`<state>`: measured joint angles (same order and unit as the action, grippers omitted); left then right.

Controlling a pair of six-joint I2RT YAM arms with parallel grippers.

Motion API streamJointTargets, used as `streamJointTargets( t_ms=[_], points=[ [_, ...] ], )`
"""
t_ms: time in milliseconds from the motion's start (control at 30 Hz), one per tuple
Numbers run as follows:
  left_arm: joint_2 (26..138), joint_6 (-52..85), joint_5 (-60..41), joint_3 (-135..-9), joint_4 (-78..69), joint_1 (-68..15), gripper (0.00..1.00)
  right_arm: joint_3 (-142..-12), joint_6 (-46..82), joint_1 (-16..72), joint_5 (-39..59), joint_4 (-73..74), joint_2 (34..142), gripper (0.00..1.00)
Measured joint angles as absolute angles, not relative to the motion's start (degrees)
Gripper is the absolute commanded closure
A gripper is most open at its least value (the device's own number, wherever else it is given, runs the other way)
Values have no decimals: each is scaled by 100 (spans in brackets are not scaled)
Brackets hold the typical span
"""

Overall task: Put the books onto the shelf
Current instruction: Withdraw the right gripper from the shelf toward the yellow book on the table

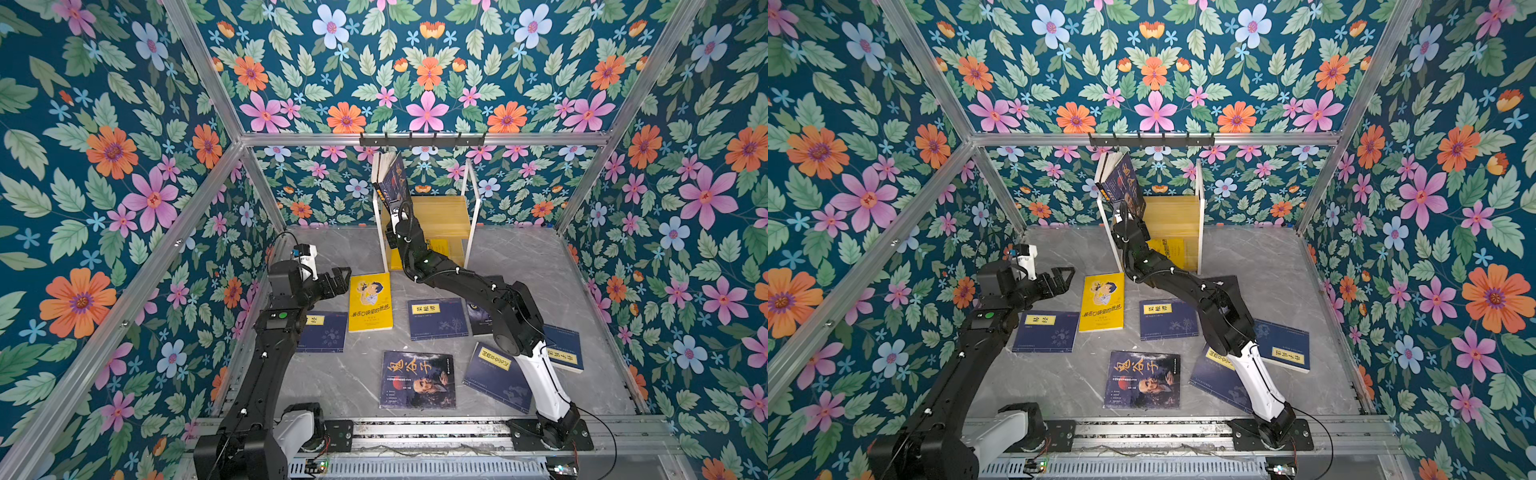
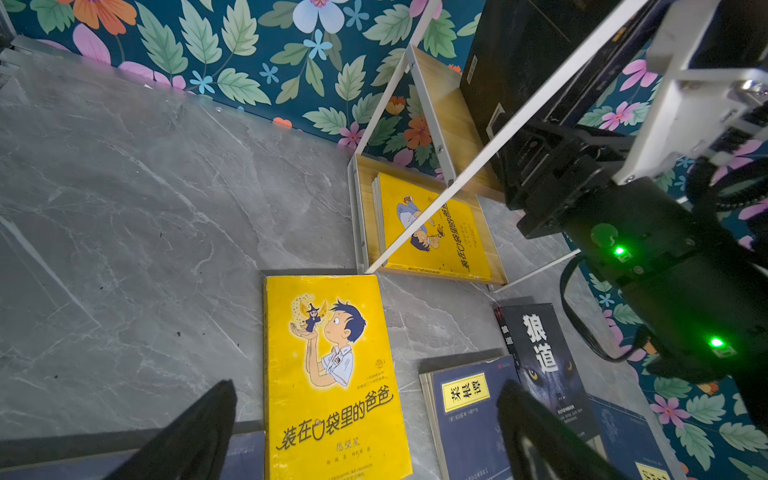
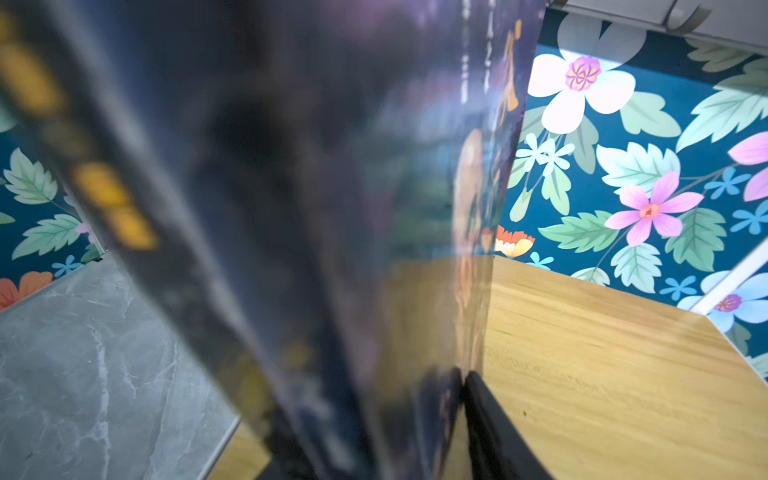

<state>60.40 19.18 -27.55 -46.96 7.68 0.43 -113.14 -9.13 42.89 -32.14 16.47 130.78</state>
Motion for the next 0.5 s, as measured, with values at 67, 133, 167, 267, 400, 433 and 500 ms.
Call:
streamJointTargets(
  t_ms=[67,133,167,267,400,433,500],
  points=[
    [6040,1918,-2753,-4694,768,43,0,-11222,-926,4289,-3256,1752,13045,71],
    [6040,1918,-2753,-4694,766,49,0,-11133,-954,4283,-3256,1826,12997,75],
    [6040,1918,-2753,-4692,766,49,0,-11109,-954,4278,-3247,1848,12982,75],
    [6040,1918,-2751,-4685,766,54,0,-11045,-963,4278,-3201,1940,12969,75],
    [6040,1918,-2746,-4678,766,54,0,-10958,-1004,4278,-3164,1962,12903,76],
    [6040,1918,-2744,-4674,766,54,0,-10943,-1004,4278,-3164,1955,12892,76],
    [6040,1918,-2742,-4672,766,54,0,-10932,-1011,4281,-3148,1955,12888,76]
  ],
)
